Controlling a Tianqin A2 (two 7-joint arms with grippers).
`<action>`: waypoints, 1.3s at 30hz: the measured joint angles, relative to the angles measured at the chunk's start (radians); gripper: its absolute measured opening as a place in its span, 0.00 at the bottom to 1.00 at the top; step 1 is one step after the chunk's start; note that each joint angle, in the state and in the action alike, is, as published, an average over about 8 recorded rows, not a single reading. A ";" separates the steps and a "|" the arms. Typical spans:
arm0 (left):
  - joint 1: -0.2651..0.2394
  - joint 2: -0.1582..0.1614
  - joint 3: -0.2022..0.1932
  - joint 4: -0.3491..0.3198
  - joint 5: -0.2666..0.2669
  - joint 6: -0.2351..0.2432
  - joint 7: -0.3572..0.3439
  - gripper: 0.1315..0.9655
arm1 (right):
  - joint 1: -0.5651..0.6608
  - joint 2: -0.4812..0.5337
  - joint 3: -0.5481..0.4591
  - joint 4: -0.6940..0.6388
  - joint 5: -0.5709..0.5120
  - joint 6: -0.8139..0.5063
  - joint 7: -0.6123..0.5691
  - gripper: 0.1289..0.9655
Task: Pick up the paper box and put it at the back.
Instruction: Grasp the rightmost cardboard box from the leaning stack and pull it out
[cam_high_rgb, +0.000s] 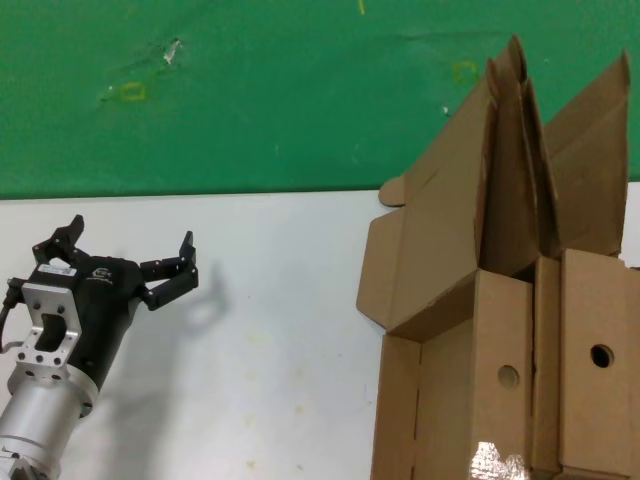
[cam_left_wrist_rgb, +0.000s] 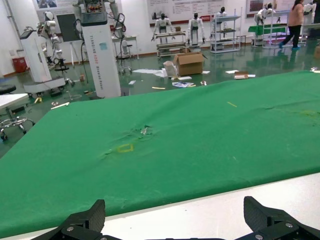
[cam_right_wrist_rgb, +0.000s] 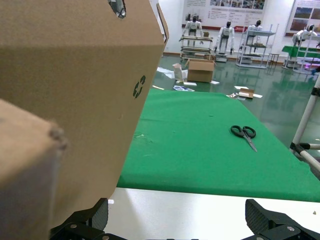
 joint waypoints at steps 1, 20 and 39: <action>0.000 0.000 0.000 0.000 0.000 0.000 0.000 1.00 | 0.000 0.000 0.000 0.000 0.000 0.000 0.000 1.00; 0.000 0.000 0.000 0.000 0.000 0.000 0.000 1.00 | 0.000 0.000 0.000 0.000 0.000 0.000 0.000 1.00; 0.000 0.000 0.000 0.000 0.000 0.000 0.000 1.00 | 0.000 0.000 0.000 0.000 0.000 0.000 0.000 1.00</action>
